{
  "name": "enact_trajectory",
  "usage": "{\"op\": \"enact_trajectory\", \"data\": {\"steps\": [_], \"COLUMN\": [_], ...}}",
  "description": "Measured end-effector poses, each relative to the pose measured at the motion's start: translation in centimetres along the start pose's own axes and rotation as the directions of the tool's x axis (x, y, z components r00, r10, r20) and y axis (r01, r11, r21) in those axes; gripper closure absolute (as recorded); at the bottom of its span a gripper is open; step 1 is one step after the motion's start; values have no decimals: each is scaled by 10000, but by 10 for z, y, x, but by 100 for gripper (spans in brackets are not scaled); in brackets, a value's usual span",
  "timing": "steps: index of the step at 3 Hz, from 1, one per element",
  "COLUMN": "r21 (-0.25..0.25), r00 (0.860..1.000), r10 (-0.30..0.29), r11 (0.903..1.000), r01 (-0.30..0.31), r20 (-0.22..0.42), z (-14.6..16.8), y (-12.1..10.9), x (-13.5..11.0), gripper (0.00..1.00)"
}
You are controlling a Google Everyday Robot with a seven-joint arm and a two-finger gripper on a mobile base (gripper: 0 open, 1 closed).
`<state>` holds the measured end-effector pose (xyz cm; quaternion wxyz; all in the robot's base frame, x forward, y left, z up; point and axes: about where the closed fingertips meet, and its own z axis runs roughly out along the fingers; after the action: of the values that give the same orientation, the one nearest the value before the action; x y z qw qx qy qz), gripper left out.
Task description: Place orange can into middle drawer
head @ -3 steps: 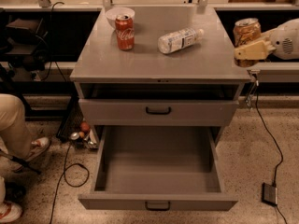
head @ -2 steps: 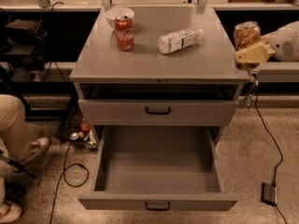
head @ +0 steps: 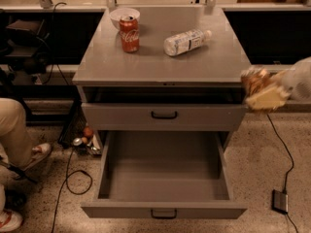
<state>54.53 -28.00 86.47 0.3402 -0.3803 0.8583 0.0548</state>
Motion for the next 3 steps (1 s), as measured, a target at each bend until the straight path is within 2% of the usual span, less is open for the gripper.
{"op": "enact_trajectory", "data": {"steps": [1, 2, 3], "r21": [-903, -2280, -2281], "r00": [9941, 9780, 9780], "r10": [255, 768, 767], "r11": [9953, 9661, 9661], "r01": [-351, -1210, -1210], "r20": [-1059, -1938, -1938], "z": [33, 85, 85], "y": [42, 94, 94], "x": [51, 107, 107], "gripper": [100, 100, 100]}}
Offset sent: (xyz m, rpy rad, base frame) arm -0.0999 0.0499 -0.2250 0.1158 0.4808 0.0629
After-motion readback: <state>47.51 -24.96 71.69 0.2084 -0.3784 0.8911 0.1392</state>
